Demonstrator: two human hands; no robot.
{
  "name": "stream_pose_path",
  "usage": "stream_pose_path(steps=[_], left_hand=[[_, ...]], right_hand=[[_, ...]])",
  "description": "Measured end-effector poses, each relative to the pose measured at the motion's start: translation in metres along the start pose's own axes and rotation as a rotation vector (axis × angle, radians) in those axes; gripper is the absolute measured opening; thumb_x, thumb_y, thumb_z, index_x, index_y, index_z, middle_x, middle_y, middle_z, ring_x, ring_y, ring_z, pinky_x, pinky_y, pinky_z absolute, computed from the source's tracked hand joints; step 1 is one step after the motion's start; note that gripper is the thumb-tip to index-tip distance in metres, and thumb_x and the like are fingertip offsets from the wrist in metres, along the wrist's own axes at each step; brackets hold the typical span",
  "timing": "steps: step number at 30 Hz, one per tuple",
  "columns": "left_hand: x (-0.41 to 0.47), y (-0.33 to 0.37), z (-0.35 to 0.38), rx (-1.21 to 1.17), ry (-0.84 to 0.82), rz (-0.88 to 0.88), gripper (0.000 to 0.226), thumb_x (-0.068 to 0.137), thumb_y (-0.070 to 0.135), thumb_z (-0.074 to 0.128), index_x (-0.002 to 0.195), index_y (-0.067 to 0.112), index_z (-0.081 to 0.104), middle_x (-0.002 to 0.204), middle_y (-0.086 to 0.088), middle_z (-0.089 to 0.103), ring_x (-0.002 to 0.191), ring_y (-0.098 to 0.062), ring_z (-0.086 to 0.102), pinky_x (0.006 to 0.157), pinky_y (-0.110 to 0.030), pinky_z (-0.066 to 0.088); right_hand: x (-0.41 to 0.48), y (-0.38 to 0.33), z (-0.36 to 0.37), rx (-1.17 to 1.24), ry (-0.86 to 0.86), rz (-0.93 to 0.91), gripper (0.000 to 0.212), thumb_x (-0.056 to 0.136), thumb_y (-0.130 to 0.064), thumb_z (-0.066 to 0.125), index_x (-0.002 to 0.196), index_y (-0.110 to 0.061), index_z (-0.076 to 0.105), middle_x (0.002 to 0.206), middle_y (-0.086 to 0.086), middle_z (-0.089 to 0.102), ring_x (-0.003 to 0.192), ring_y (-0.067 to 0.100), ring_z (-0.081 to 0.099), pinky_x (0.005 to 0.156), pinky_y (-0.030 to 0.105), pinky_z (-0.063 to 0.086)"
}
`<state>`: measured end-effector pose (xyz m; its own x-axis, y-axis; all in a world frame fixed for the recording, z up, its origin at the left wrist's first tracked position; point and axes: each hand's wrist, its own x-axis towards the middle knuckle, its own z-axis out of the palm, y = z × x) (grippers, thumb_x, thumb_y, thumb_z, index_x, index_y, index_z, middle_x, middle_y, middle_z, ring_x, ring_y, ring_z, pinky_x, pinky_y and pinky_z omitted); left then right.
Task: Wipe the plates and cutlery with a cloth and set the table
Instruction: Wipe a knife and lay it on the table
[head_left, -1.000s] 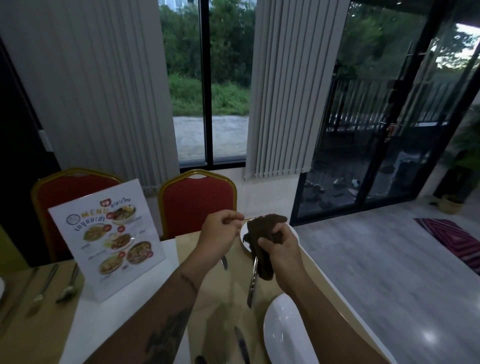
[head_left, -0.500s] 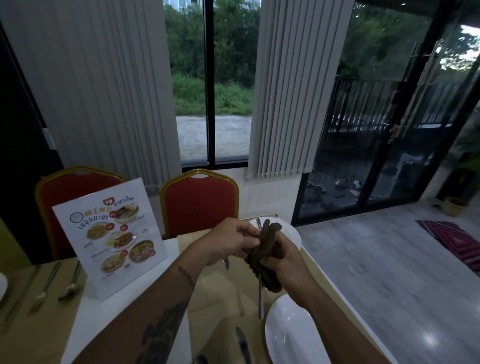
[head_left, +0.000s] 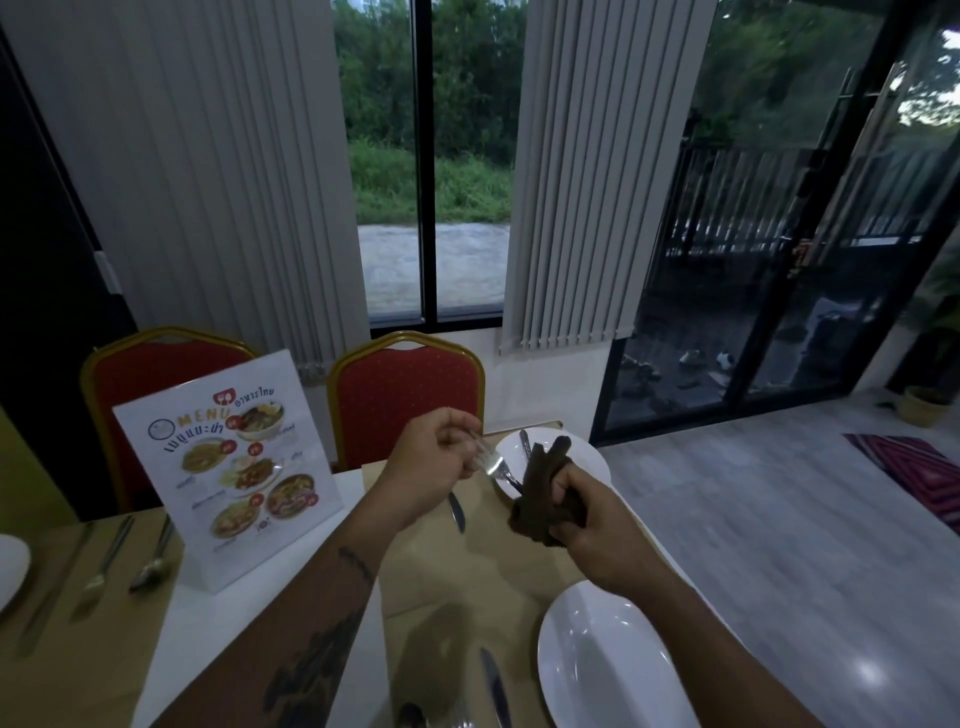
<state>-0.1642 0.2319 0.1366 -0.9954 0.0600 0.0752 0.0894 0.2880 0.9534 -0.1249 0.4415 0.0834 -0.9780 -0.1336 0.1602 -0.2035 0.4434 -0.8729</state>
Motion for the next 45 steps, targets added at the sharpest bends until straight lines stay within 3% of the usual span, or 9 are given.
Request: stream_pose_path(steps=[4, 8, 12, 15, 18, 27, 32, 42, 45], left_hand=[[-0.007, -0.014, 0.001, 0.46, -0.163, 0.075, 0.029, 0.091, 0.0, 0.056, 0.105, 0.019, 0.072, 0.088, 0.009, 0.065, 0.078, -0.007, 0.061, 0.06, -0.016, 0.045], [-0.007, -0.033, 0.0, 0.244, 0.0, -0.08, 0.029, 0.085, -0.005, 0.056, 0.085, 0.016, 0.076, 0.08, -0.002, 0.07, 0.077, -0.021, 0.068, 0.072, -0.039, 0.059], [-0.015, -0.055, 0.017, -0.066, 0.289, -0.253, 0.023, 0.088, -0.006, 0.053, 0.087, 0.009, 0.071, 0.083, -0.015, 0.071, 0.07, -0.023, 0.068, 0.069, -0.038, 0.061], [-0.027, -0.066, 0.045, -0.298, 0.348, -0.363, 0.019, 0.089, -0.004, 0.057, 0.091, 0.009, 0.071, 0.087, -0.013, 0.072, 0.072, -0.022, 0.07, 0.072, -0.038, 0.062], [-0.04, -0.068, 0.07, -0.275, 0.161, -0.371, 0.018, 0.089, -0.002, 0.059, 0.092, 0.011, 0.07, 0.095, -0.011, 0.07, 0.08, -0.022, 0.07, 0.07, -0.033, 0.061], [-0.05, -0.087, 0.034, 0.054, -0.175, -0.304, 0.009, 0.079, 0.006, 0.072, 0.085, 0.012, 0.072, 0.081, -0.006, 0.072, 0.073, -0.015, 0.066, 0.064, -0.024, 0.054], [-0.051, -0.112, 0.02, -0.008, -0.097, -0.446, 0.015, 0.076, -0.002, 0.071, 0.088, 0.007, 0.071, 0.075, -0.01, 0.07, 0.066, -0.019, 0.064, 0.064, -0.027, 0.053], [-0.005, -0.157, 0.038, -0.273, 0.34, -0.681, 0.007, 0.084, -0.001, 0.068, 0.085, 0.004, 0.073, 0.068, -0.012, 0.065, 0.046, -0.015, 0.054, 0.041, -0.017, 0.044], [0.013, -0.169, 0.044, -0.288, 0.399, -0.711, 0.016, 0.077, -0.006, 0.066, 0.082, 0.005, 0.077, 0.068, -0.018, 0.069, 0.051, -0.019, 0.057, 0.049, -0.024, 0.047]], right_hand=[[0.003, 0.003, -0.02, -0.107, 0.029, 0.014, 0.042, 0.074, 0.014, 0.063, 0.084, -0.024, 0.048, 0.091, -0.003, 0.06, 0.084, 0.012, 0.057, 0.06, 0.011, 0.046], [0.01, 0.011, -0.014, 0.073, 0.262, 0.089, 0.044, 0.08, 0.007, 0.066, 0.081, -0.032, 0.047, 0.095, 0.002, 0.061, 0.076, 0.022, 0.057, 0.048, 0.018, 0.045], [0.011, 0.025, -0.006, 0.849, 0.481, 0.385, 0.03, 0.089, -0.004, 0.059, 0.105, -0.029, 0.061, 0.12, 0.027, 0.064, 0.1, 0.043, 0.065, 0.082, 0.056, 0.055], [0.004, 0.032, 0.001, 1.301, 0.397, 0.557, 0.054, 0.085, -0.013, 0.058, 0.139, -0.009, 0.05, 0.131, 0.025, 0.062, 0.117, 0.043, 0.06, 0.091, 0.06, 0.05], [0.0, 0.023, 0.023, 1.178, 0.286, 0.558, 0.037, 0.095, -0.007, 0.052, 0.132, -0.01, 0.053, 0.127, 0.027, 0.064, 0.117, 0.046, 0.06, 0.097, 0.066, 0.047], [0.038, -0.01, 0.041, 0.545, 0.353, 0.472, 0.021, 0.091, 0.001, 0.061, 0.104, -0.014, 0.055, 0.108, 0.011, 0.064, 0.092, 0.029, 0.068, 0.084, 0.045, 0.059], [0.063, -0.011, 0.042, 0.391, 0.372, 0.409, 0.022, 0.095, -0.002, 0.06, 0.107, -0.017, 0.05, 0.09, 0.0, 0.059, 0.074, 0.017, 0.061, 0.057, 0.027, 0.049], [0.071, 0.058, 0.044, 0.268, 0.158, 0.585, 0.021, 0.095, -0.002, 0.058, 0.113, -0.012, 0.053, 0.099, 0.001, 0.059, 0.081, 0.016, 0.059, 0.062, 0.027, 0.049], [0.066, 0.084, 0.049, 0.257, 0.086, 0.663, 0.019, 0.093, 0.002, 0.058, 0.108, -0.008, 0.053, 0.096, 0.008, 0.062, 0.078, 0.021, 0.062, 0.059, 0.03, 0.052]])
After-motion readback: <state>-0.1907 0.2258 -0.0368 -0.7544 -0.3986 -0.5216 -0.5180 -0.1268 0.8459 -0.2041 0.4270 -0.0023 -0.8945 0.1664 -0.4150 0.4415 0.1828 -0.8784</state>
